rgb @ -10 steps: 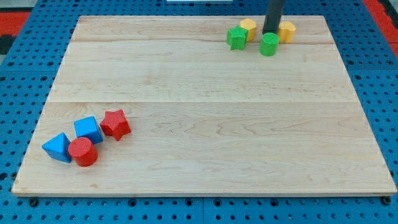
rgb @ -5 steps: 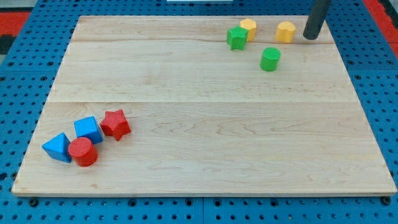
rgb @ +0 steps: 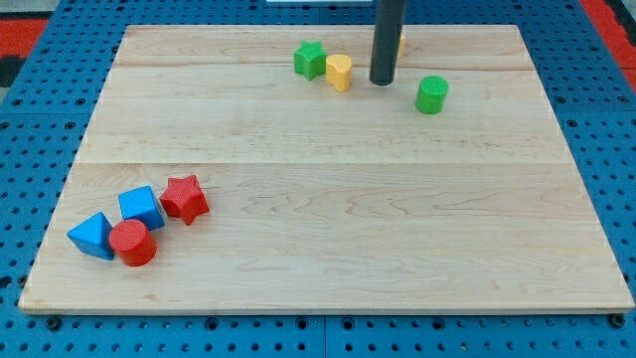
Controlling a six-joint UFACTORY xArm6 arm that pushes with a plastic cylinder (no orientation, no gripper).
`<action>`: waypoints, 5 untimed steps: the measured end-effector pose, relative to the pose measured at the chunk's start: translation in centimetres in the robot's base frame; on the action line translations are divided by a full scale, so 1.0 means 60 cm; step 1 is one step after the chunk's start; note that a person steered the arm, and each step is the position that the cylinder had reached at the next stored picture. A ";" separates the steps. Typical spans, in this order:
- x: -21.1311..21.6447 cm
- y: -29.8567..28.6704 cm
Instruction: Place the yellow heart below the yellow hexagon
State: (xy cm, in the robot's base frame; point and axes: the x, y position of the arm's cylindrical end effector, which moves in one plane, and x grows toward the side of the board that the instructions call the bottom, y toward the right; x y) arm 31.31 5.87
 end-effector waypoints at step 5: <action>0.020 -0.031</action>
State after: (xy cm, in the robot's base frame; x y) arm 32.52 3.99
